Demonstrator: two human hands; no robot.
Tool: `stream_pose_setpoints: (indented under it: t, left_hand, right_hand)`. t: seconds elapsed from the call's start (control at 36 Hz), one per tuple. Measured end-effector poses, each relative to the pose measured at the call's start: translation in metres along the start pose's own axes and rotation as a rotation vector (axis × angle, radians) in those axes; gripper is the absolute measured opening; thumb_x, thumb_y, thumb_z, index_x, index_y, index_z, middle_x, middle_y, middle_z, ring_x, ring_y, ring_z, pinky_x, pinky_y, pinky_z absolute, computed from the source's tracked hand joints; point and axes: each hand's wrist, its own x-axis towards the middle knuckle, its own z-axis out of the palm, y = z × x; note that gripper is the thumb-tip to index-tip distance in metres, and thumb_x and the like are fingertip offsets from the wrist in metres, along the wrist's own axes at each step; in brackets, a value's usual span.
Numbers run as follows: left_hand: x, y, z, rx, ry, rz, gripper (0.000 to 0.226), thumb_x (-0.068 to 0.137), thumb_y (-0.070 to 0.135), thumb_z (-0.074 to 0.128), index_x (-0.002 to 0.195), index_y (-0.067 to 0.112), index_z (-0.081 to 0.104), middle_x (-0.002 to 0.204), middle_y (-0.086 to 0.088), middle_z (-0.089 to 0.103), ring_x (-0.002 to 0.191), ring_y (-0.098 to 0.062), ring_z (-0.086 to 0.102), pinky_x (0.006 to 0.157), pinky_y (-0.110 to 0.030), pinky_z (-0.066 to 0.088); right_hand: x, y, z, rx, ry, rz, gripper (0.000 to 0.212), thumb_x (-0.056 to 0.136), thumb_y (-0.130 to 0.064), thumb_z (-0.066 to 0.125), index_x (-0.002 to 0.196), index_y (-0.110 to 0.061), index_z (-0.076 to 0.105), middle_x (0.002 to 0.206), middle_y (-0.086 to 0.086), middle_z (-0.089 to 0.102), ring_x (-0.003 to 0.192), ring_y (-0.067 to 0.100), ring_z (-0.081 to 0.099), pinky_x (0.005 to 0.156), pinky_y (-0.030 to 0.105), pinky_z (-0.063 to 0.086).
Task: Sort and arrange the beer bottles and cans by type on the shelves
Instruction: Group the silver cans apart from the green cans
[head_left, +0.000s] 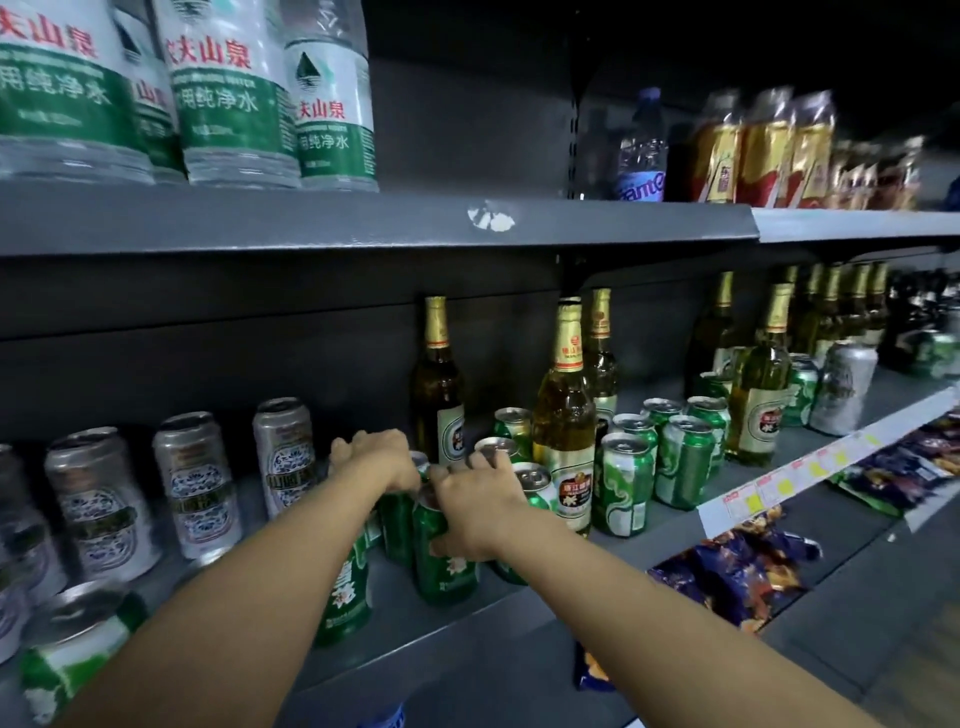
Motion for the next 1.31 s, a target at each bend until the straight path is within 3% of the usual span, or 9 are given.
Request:
stream_pose_setpoints:
  t: [0.08,0.17,0.31,0.39,0.47,0.64,0.89,1.08,1.31]
  left_hand:
    - [-0.006,0.001,-0.008,-0.101,-0.102,-0.016,0.069,0.069,0.038,0.073,0.133,0.024,0.051,0.132,-0.005,0.054,0.124,-0.024,0.048,0.104,-0.036,0.036]
    - [-0.008,0.003,-0.018,-0.239,-0.066,-0.040,0.090,0.053,0.041,0.071,0.138,0.025,0.047,0.138,-0.005,0.051,0.125,-0.026,0.049,0.104,-0.036,0.043]
    - [-0.026,0.035,-0.036,-0.395,0.412,-0.029,0.041,0.085,0.034,0.064,0.125,0.024,0.057,0.122,-0.003,0.062,0.112,-0.025,0.058,0.091,-0.037,0.050]
    - [-0.048,0.078,-0.034,-0.428,0.607,0.052,0.026,0.090,0.033,0.060,0.114,0.022,0.061,0.115,-0.002,0.064,0.105,-0.025,0.059,0.083,-0.037,0.050]
    - [-0.068,0.131,-0.025,-0.489,0.671,0.099,0.022,0.091,0.034,0.059,0.109,0.022,0.063,0.112,0.000,0.064,0.105,-0.025,0.059,0.081,-0.037,0.049]
    - [-0.092,0.259,0.000,-0.490,0.634,0.228,0.017,0.090,0.036,0.056,0.099,0.024,0.064,0.108,-0.003,0.064,0.103,-0.026,0.059,0.081,-0.035,0.047]
    - [-0.097,0.456,0.028,-0.369,0.487,0.491,0.027,0.095,0.039,0.049,0.111,0.021,0.060,0.115,-0.002,0.059,0.113,-0.024,0.051,0.089,-0.035,0.040]
    - [-0.058,0.567,0.056,-0.274,0.360,0.590,0.037,0.096,0.042,0.047,0.124,0.019,0.054,0.128,-0.003,0.052,0.121,-0.023,0.046,0.092,-0.036,0.039]
    - [0.021,0.639,0.063,-0.138,0.326,0.598,0.040,0.096,0.040,0.047,0.129,0.018,0.048,0.128,-0.004,0.048,0.123,-0.023,0.042,0.099,-0.037,0.036]
  right_hand:
    - [-0.008,0.004,0.003,0.108,0.096,-0.017,0.088,0.084,-0.058,0.060,0.151,-0.020,0.018,0.143,0.009,0.042,0.135,0.031,0.030,0.112,0.050,0.015]
    - [-0.021,0.016,0.004,0.187,0.325,-0.035,0.071,0.087,-0.059,0.054,0.143,-0.020,0.033,0.137,0.006,0.048,0.128,0.028,0.038,0.105,0.047,0.025]
    - [-0.048,0.067,0.011,0.256,0.587,0.014,0.041,0.093,-0.047,0.047,0.120,-0.017,0.053,0.116,0.005,0.058,0.110,0.028,0.051,0.086,0.041,0.032]
    - [-0.072,0.119,0.026,0.259,0.590,0.071,0.034,0.092,-0.042,0.049,0.111,-0.016,0.056,0.108,0.006,0.059,0.105,0.029,0.054,0.085,0.042,0.034]
    - [-0.104,0.179,0.042,0.250,0.529,0.141,0.037,0.093,-0.042,0.045,0.118,-0.017,0.055,0.114,0.004,0.057,0.110,0.028,0.053,0.092,0.042,0.034]
    - [-0.174,0.307,0.082,0.231,0.410,0.344,0.037,0.098,-0.043,0.040,0.124,-0.020,0.050,0.116,0.001,0.055,0.113,0.024,0.051,0.091,0.038,0.032]
    - [-0.238,0.464,0.115,0.122,0.334,0.581,0.031,0.098,-0.042,0.040,0.115,-0.019,0.052,0.112,0.001,0.055,0.108,0.025,0.053,0.090,0.038,0.032]
    - [-0.231,0.562,0.126,0.041,0.294,0.627,0.032,0.098,-0.042,0.041,0.117,-0.019,0.051,0.116,0.002,0.057,0.113,0.026,0.052,0.093,0.039,0.032]
    - [-0.172,0.653,0.139,-0.015,0.208,0.622,0.044,0.097,-0.051,0.041,0.126,-0.019,0.050,0.126,0.004,0.057,0.121,0.025,0.049,0.098,0.039,0.034]
